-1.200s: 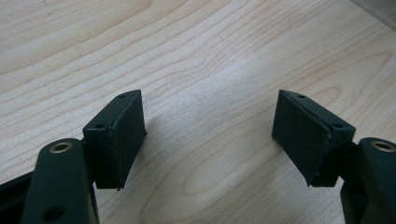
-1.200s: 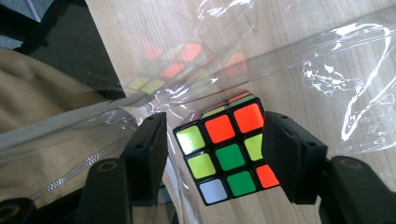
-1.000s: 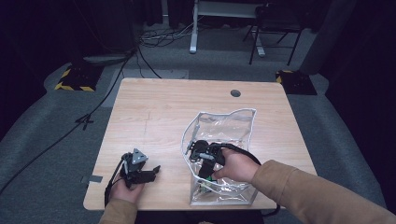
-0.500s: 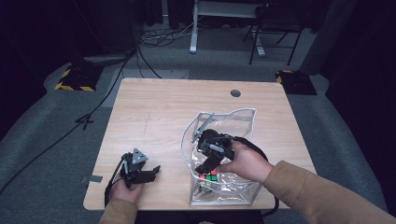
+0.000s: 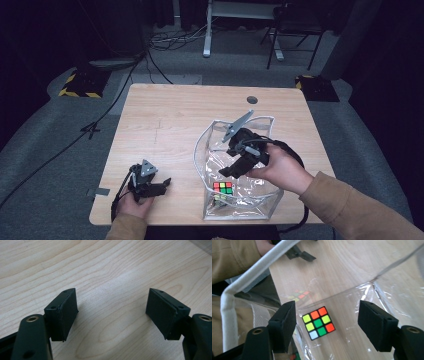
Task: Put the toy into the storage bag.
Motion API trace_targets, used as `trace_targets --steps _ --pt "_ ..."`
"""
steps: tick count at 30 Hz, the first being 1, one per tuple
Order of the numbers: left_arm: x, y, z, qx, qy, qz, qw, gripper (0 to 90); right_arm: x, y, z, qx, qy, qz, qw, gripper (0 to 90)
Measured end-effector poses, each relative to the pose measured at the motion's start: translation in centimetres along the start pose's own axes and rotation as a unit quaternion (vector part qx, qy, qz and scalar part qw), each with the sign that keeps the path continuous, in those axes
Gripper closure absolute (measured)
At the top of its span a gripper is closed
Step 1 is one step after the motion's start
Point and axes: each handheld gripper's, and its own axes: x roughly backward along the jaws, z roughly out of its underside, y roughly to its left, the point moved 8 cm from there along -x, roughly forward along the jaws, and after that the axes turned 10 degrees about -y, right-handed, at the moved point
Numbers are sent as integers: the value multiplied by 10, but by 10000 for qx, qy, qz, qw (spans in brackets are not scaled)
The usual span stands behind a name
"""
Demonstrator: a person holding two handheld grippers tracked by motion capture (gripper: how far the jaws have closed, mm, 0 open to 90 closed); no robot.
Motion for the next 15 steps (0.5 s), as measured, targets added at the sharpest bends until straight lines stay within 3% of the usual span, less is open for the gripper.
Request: trace_targets --steps 12,15 --pt "7 5 5 -75 12 21 10000 231 37 -27 4 -175 -450 231 9986 299" --pt "7 5 5 -73 4 30 10000 231 47 -35 4 -21 -702 296 9971 299"
